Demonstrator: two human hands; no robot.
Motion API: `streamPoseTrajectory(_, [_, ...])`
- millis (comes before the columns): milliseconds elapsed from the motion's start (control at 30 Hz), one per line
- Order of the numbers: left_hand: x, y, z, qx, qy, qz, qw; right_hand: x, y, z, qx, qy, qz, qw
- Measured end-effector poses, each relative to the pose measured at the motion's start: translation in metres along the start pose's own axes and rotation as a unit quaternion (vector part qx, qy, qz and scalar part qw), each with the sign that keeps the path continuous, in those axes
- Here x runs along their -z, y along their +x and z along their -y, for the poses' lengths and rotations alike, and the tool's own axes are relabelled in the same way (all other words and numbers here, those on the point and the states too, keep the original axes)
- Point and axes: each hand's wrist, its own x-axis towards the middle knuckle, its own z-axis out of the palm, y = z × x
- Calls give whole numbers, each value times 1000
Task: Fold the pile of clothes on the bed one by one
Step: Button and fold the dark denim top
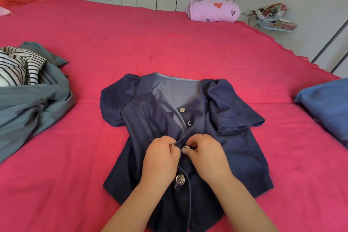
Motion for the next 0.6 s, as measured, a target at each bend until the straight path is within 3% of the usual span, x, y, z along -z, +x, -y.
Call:
streamPoseTrajectory(133, [2, 0, -5, 73, -103, 32, 992, 0, -4, 1, 29, -27, 11, 999])
streamPoseTrajectory(233, [6, -5, -8, 135, -214, 41, 967, 6, -7, 0, 14, 60, -8, 998])
streamPoseTrajectory(367, [9, -8, -12, 124, -234, 22, 964, 17, -14, -1, -17, 199, -34, 979])
streamPoseTrajectory(600, [9, -13, -16, 104, -264, 18, 959, 15, -21, 2, -12, 247, -54, 968])
